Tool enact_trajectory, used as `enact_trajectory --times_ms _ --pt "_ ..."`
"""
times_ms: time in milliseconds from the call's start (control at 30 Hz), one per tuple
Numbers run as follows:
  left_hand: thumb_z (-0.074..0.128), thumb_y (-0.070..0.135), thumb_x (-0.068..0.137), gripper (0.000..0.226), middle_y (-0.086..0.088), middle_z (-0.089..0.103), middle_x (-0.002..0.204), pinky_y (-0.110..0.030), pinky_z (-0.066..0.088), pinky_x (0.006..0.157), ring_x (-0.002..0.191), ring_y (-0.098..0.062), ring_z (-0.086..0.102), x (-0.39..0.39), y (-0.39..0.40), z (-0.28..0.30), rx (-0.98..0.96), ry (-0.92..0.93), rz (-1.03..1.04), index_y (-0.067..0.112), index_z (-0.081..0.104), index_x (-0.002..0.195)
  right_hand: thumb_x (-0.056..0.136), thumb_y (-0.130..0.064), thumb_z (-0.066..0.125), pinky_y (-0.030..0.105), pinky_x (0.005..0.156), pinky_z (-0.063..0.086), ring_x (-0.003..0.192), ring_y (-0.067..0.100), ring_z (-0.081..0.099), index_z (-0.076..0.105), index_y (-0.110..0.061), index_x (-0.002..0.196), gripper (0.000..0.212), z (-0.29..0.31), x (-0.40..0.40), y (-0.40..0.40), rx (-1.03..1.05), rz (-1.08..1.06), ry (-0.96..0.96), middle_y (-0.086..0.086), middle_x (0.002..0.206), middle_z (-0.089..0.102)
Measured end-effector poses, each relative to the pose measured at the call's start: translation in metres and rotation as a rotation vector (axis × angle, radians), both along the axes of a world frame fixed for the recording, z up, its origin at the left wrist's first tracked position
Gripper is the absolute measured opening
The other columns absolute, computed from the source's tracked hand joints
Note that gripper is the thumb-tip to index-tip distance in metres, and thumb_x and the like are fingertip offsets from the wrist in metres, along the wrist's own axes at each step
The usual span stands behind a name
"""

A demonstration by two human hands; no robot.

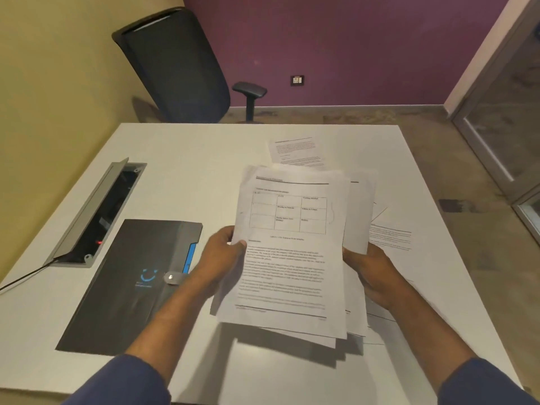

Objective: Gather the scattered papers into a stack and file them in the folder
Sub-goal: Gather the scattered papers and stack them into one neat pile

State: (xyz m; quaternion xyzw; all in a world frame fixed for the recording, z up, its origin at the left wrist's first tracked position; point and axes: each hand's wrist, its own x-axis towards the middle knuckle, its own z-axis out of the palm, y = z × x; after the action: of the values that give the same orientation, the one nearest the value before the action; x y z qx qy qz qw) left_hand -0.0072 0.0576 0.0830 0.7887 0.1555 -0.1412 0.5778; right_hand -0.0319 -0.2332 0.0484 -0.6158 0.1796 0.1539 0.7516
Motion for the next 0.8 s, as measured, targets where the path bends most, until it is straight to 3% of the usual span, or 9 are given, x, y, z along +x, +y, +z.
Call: enact_trajectory --times_ms 67,133,233,333,433,533,600,700,800 --pt "0.067 0.030 0.092 0.034 0.007 0.068 0.115 -0.036 0.054 0.090 0.107 -0.018 0.067 -0.006 -0.005 -0.010 -0.019 0.008 -0.005 0.019 0.058 0.123 0.073 -0.030 0.079 0.048 0.093 0.054 0.106 0.030 0.070 0.070 -0.014 0.118 0.049 0.006 -0.002 0.000 0.017 0.051 -0.012 0.010 0.115 0.074" --pt "0.075 0.035 0.086 0.049 0.004 0.070 0.119 -0.040 0.054 0.095 0.107 -0.018 0.068 -0.009 -0.008 -0.015 -0.104 0.039 -0.037 0.017 0.057 0.128 0.079 -0.024 0.077 0.046 0.087 0.057 0.103 0.031 0.071 0.072 -0.013 0.114 0.037 0.009 -0.003 -0.001 0.022 0.079 0.003 0.012 0.112 0.074" --pt "0.076 0.023 0.086 0.046 -0.005 0.073 0.121 -0.048 0.050 0.102 0.110 -0.026 0.069 -0.011 -0.012 -0.017 -0.316 0.129 -0.089 0.012 0.061 0.128 0.089 -0.011 0.067 0.036 0.070 0.060 0.093 0.029 0.074 0.076 -0.013 0.106 0.020 0.013 -0.004 -0.002 0.017 0.102 0.019 0.013 0.106 0.076" --pt "0.066 0.010 0.093 0.041 -0.012 0.069 0.127 -0.047 0.046 0.107 0.117 -0.030 0.066 -0.013 -0.018 -0.018 -0.457 0.194 -0.123 0.006 0.058 0.133 0.091 -0.010 0.061 0.029 0.063 0.058 0.082 0.022 0.075 0.080 -0.018 0.095 0.021 0.017 -0.005 0.002 -0.006 0.151 0.016 0.010 0.098 0.078" --pt "0.061 0.004 0.095 0.041 -0.013 0.067 0.129 -0.048 0.046 0.107 0.119 -0.032 0.064 -0.015 -0.024 -0.018 -0.501 0.188 -0.126 0.006 0.056 0.135 0.088 -0.032 0.063 0.030 0.064 0.057 0.078 0.016 0.075 0.080 -0.028 0.088 0.017 0.019 -0.002 0.007 -0.063 0.156 0.036 0.006 0.096 0.077" --pt "0.063 0.001 0.092 0.041 -0.014 0.069 0.125 -0.049 0.048 0.103 0.115 -0.033 0.066 -0.012 -0.024 -0.016 -0.544 0.162 -0.063 0.007 0.058 0.133 0.093 -0.066 0.041 0.043 0.093 0.055 0.109 0.022 0.069 0.070 -0.035 0.118 0.050 0.018 0.004 0.002 0.221 0.118 0.019 0.003 0.122 0.071" --pt "0.067 0.000 0.089 0.043 -0.015 0.070 0.124 -0.050 0.050 0.101 0.114 -0.034 0.067 -0.010 -0.022 -0.014 -0.578 0.138 -0.053 0.007 0.059 0.131 0.082 -0.074 0.050 0.042 0.098 0.053 0.119 0.023 0.064 0.066 -0.032 0.125 0.062 0.022 0.003 0.002 0.253 0.154 -0.024 0.001 0.129 0.067" --pt "0.077 0.005 0.080 0.050 -0.013 0.072 0.120 -0.048 0.056 0.093 0.109 -0.033 0.069 -0.010 -0.023 -0.010 -0.533 0.063 -0.075 0.010 0.062 0.127 0.067 -0.055 0.082 0.031 0.084 0.059 0.108 0.023 0.070 0.071 -0.021 0.115 0.060 0.020 0.001 0.006 0.016 0.166 -0.136 0.004 0.115 0.074" --pt "0.084 0.010 0.074 0.051 -0.010 0.075 0.114 -0.040 0.059 0.087 0.105 -0.029 0.072 -0.009 -0.029 -0.007 -0.473 -0.024 -0.097 0.011 0.067 0.122 0.082 -0.026 0.077 0.035 0.080 0.061 0.095 0.019 0.074 0.073 -0.021 0.110 0.029 0.020 0.001 0.010 -0.172 0.119 -0.252 0.002 0.106 0.077"
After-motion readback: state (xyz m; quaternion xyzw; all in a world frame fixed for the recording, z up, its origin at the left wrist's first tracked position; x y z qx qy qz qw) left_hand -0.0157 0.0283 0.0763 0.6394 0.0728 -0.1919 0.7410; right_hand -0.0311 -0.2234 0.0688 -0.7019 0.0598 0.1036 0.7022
